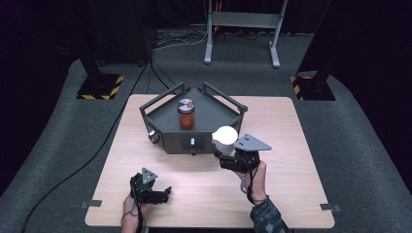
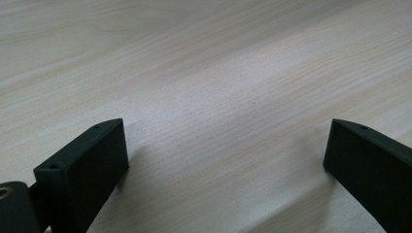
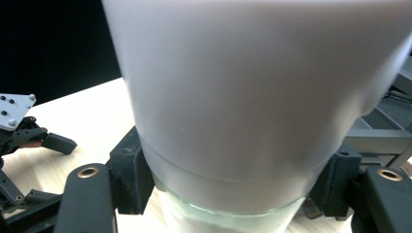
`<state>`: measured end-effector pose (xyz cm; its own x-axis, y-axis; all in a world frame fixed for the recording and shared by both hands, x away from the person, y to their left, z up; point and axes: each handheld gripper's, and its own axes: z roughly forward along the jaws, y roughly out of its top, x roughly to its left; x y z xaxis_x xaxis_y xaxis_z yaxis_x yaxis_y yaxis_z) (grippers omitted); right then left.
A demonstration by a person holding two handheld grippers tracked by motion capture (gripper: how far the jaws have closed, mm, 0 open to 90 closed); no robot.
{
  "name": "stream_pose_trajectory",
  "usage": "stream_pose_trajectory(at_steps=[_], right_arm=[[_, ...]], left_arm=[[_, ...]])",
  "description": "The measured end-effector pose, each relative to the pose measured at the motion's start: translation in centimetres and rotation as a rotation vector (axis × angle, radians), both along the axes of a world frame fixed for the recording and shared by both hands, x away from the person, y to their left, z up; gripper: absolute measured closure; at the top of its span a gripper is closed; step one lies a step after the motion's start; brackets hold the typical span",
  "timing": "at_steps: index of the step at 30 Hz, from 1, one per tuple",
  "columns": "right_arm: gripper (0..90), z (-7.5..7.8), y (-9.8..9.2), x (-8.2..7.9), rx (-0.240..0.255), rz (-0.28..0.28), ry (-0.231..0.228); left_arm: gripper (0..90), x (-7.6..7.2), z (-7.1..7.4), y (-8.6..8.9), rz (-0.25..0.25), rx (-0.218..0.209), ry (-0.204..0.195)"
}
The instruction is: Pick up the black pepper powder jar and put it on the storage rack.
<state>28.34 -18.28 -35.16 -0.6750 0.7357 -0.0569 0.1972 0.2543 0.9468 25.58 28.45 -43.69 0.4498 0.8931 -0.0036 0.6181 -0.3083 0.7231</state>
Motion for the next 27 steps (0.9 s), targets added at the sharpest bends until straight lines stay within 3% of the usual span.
stream_pose_trajectory(at_steps=[27], right_arm=[[30.0, 1.7, 0.3, 1.5, 0.008, 0.016, -0.012]], left_arm=[[2.0, 0.0, 0.0, 0.0, 0.0, 0.0, 0.0]])
